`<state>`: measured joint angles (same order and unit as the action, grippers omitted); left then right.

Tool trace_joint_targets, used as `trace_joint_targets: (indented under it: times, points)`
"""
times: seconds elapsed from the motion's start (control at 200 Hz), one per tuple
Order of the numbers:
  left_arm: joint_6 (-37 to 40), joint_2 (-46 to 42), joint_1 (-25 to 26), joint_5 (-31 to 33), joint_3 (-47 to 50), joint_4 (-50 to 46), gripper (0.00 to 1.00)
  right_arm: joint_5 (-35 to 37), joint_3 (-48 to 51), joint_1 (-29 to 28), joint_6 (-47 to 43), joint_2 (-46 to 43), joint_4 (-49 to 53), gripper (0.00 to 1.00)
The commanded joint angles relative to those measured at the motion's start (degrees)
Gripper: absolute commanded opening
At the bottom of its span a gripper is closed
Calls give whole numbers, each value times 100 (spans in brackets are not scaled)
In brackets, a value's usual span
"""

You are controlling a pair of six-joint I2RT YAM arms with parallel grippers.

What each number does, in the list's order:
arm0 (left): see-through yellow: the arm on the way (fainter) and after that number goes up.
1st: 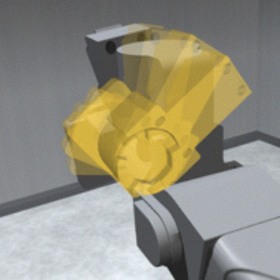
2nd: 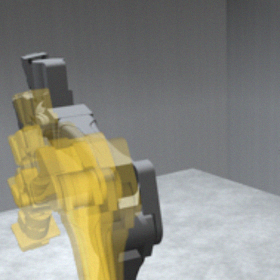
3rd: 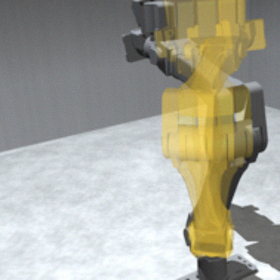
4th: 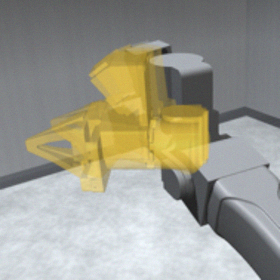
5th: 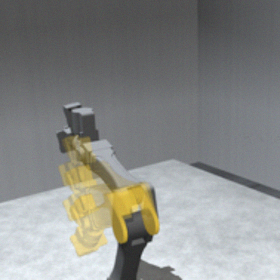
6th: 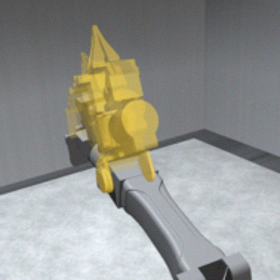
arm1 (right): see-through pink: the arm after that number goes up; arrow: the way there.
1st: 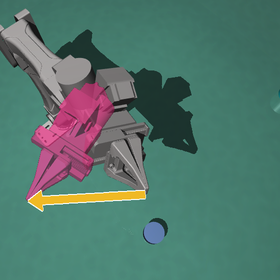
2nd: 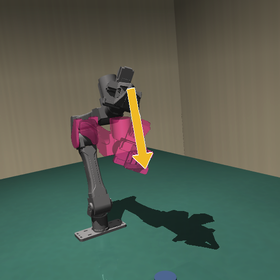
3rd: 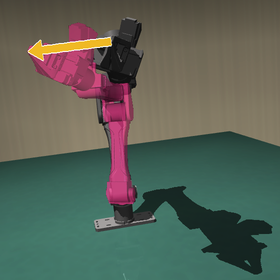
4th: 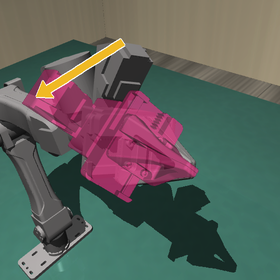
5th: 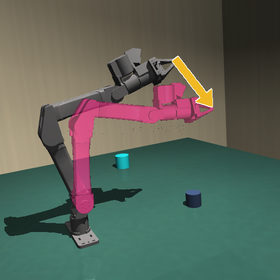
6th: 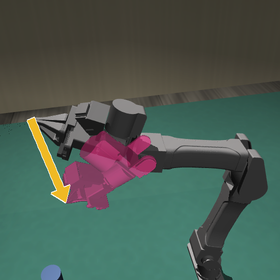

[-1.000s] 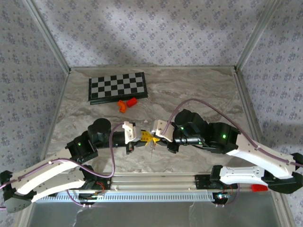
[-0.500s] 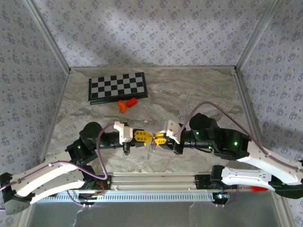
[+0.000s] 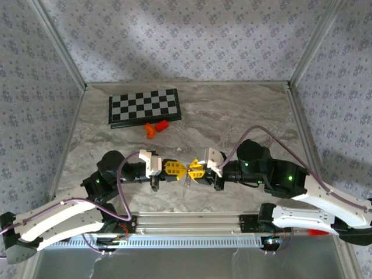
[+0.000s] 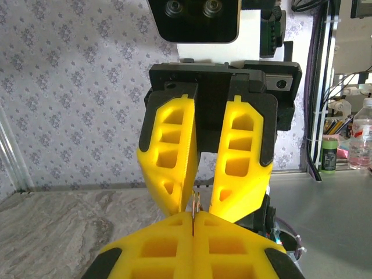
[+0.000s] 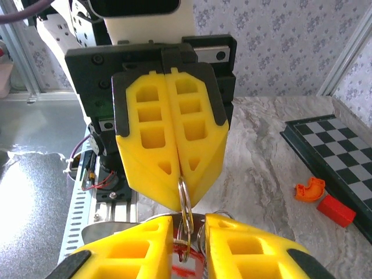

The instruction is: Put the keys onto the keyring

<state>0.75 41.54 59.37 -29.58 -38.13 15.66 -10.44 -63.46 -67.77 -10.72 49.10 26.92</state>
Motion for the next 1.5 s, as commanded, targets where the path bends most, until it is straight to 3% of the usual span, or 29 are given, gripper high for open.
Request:
trace_joint_targets:
  times: [0.0, 0.195, 0.335, 0.47, 0.685, 0.76, 0.855, 1.06, 1.244, 1.399, 1.494]
  points:
    - [-73, -119, 34, -187, -45, 363, 0, -152, 96, 27, 57, -76, -223, 19]
    - [-42, -94, 30, -146, -24, 325, 0, -143, 186, 44, 43, -54, -325, 0]
    - [226, -58, 31, 208, -185, -288, 0, 182, 76, -3, -35, 40, -4, 0]
    - [749, 127, 30, 755, -514, -1492, 10, 537, -413, -100, -291, 426, 892, 0]
    - [1083, 294, 54, 993, -897, -2278, 10, 534, -1119, -167, -557, 1039, 1807, 0]
    - [1111, 307, 56, 970, -933, -2346, 0, 499, -1233, -175, -627, 1164, 1971, 0]
    - [1120, 349, 64, 911, -972, -2357, 0, 489, -1337, -182, -685, 1250, 2092, 0]
    - [768, 119, 65, 630, -693, -1473, 0, 567, -1159, -202, -530, 1024, 1678, 0]
    - [263, 53, 63, 150, -351, -195, 0, 432, -539, -185, -215, 445, 513, 17]
    - [-76, 117, 64, -144, -164, 553, 0, 242, -43, -147, -119, 73, -84, 18]
    - [-225, 192, 65, -251, -89, 862, 0, 173, 86, -130, -106, -60, -245, 12]
